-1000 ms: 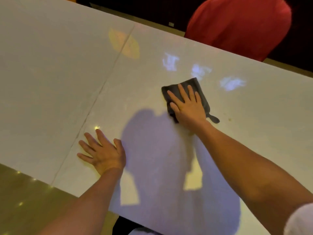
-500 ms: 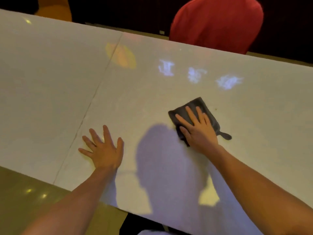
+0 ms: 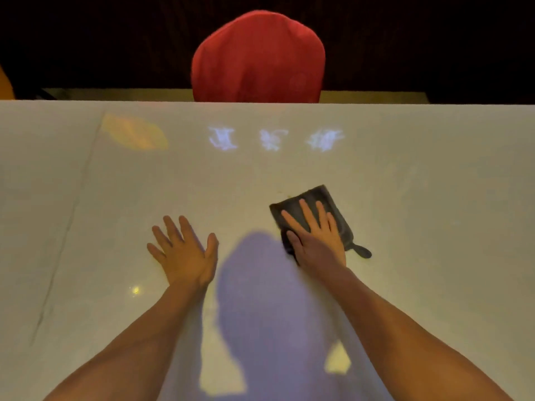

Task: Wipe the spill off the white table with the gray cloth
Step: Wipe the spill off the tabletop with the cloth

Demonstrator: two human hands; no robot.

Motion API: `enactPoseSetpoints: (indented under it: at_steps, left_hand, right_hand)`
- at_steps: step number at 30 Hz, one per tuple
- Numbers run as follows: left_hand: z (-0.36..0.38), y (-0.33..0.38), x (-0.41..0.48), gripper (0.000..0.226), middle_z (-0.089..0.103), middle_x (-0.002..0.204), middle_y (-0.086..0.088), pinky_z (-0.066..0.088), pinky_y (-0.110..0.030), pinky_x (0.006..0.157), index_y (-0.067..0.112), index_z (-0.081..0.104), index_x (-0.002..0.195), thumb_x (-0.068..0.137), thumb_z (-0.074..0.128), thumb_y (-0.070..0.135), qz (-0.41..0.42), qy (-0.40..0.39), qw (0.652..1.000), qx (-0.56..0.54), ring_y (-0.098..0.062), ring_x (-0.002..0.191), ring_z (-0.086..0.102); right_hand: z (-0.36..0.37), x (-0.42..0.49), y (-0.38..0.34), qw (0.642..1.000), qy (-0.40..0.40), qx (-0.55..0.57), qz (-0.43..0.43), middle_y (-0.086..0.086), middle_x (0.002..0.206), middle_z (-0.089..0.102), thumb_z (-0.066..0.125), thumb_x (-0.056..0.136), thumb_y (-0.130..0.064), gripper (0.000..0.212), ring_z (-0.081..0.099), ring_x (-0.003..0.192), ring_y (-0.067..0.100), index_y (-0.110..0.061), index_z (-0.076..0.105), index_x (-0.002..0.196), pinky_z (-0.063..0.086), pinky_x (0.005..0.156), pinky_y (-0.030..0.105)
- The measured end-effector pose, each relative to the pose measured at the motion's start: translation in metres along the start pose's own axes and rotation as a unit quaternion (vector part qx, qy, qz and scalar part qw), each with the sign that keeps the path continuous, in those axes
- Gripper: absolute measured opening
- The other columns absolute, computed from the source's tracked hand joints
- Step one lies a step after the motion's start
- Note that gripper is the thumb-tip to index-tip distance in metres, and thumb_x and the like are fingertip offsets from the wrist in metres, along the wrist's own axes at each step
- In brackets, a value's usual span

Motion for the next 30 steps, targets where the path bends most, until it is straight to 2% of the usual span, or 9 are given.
enactPoseSetpoints:
  at_steps: [3, 10, 12, 14, 16, 20, 24, 26, 30]
  left_hand:
    - [0.008, 0.011, -0.003, 0.087, -0.005, 0.167, -0.017, -0.005, -0.059, 0.121, 0.012, 0.001, 0.159, 0.094, 0.024, 0.065, -0.026, 0.012, 1.000, 0.003, -0.042, 0.152, -0.010]
    - [0.007, 0.013, -0.004, 0.094, 0.001, 0.167, -0.018, 0.000, -0.059, 0.121, 0.010, 0.005, 0.159, 0.086, 0.013, 0.070, -0.034, 0.022, 0.999, 0.020, -0.042, 0.153, -0.004]
    - [0.007, 0.012, -0.003, 0.095, -0.001, 0.167, -0.017, 0.000, -0.059, 0.122, 0.011, 0.004, 0.159, 0.085, 0.009, 0.071, -0.040, 0.024, 0.999, 0.022, -0.042, 0.153, -0.005]
    - [0.008, 0.011, -0.002, 0.095, -0.004, 0.167, -0.016, 0.001, -0.059, 0.122, 0.012, 0.002, 0.159, 0.085, 0.006, 0.072, -0.045, 0.024, 0.998, 0.033, -0.041, 0.153, -0.006]
    - [0.009, 0.011, -0.003, 0.095, -0.005, 0.167, -0.016, 0.002, -0.059, 0.121, 0.013, 0.001, 0.159, 0.085, 0.009, 0.072, -0.051, 0.021, 0.998, 0.043, -0.041, 0.153, -0.007]
    - [0.007, 0.012, -0.003, 0.091, -0.003, 0.168, -0.016, 0.001, -0.058, 0.122, 0.012, 0.002, 0.159, 0.090, 0.019, 0.068, -0.051, 0.021, 0.998, 0.041, -0.041, 0.153, -0.006]
    - [0.009, 0.013, -0.002, 0.092, -0.005, 0.168, -0.016, 0.001, -0.058, 0.122, 0.013, -0.001, 0.159, 0.089, 0.018, 0.070, -0.059, 0.016, 0.996, 0.058, -0.040, 0.153, -0.007]
    - [0.010, 0.012, -0.001, 0.094, -0.009, 0.167, -0.014, 0.001, -0.058, 0.122, 0.014, -0.004, 0.159, 0.086, 0.013, 0.071, -0.063, 0.013, 0.996, 0.068, -0.040, 0.153, -0.009]
    - [0.007, 0.018, -0.002, 0.096, -0.012, 0.167, -0.013, -0.001, -0.057, 0.122, 0.015, -0.006, 0.158, 0.082, 0.006, 0.071, -0.061, 0.009, 0.996, 0.069, -0.039, 0.153, -0.012]
  right_hand:
    - [0.006, -0.003, -0.024, 0.998, 0.018, 0.008, 0.062, 0.005, 0.170, 0.011, 0.026, 0.107, -0.049, 0.052, 0.004, 0.155, 0.040, -0.044, 0.020, 0.158, 0.007, 0.124, 0.054]
    - [0.013, -0.044, -0.006, 0.927, -0.040, 0.038, -0.370, -0.002, 0.166, 0.028, 0.035, 0.107, -0.048, 0.043, 0.021, 0.153, 0.036, -0.048, 0.039, 0.150, 0.012, 0.124, 0.050]
    - [-0.006, 0.009, 0.043, 0.966, -0.040, 0.167, -0.192, 0.001, 0.166, 0.027, 0.034, 0.107, -0.044, 0.042, 0.025, 0.151, 0.040, -0.049, 0.038, 0.149, 0.026, 0.119, 0.052]
    - [-0.013, 0.059, 0.070, 0.992, 0.000, 0.100, 0.075, 0.002, 0.170, 0.012, 0.029, 0.106, -0.049, 0.049, 0.007, 0.155, 0.036, -0.053, 0.017, 0.153, 0.015, 0.123, 0.054]
    - [-0.014, 0.073, 0.051, 0.985, 0.033, 0.045, 0.163, 0.002, 0.171, 0.004, 0.026, 0.104, -0.052, 0.053, -0.002, 0.156, 0.036, -0.051, 0.012, 0.156, 0.003, 0.125, 0.053]
    - [0.023, 0.019, -0.041, 0.993, -0.014, 0.003, -0.115, 0.003, 0.169, 0.016, 0.023, 0.106, -0.052, 0.051, 0.009, 0.154, 0.042, -0.046, 0.026, 0.156, 0.006, 0.123, 0.054]
    - [0.010, 0.017, -0.009, 0.930, -0.056, -0.033, -0.361, -0.003, 0.169, 0.018, 0.031, 0.107, -0.051, 0.048, 0.005, 0.156, 0.032, -0.048, 0.029, 0.154, 0.004, 0.125, 0.050]
    - [-0.007, 0.060, 0.028, 0.961, -0.027, -0.044, -0.271, -0.001, 0.168, 0.020, 0.038, 0.106, -0.047, 0.047, 0.009, 0.156, 0.034, -0.049, 0.034, 0.152, 0.009, 0.125, 0.051]
    - [-0.019, 0.112, 0.048, 0.988, 0.036, 0.024, 0.146, 0.003, 0.171, 0.003, 0.027, 0.104, -0.053, 0.053, -0.002, 0.156, 0.035, -0.051, 0.015, 0.156, 0.002, 0.125, 0.053]
Point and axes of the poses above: each hand's wrist, its own x-axis towards the middle knuckle, its own z-axis out of the palm, y = z × x, the point moved 3 cm from there along x, towards the middle knuckle
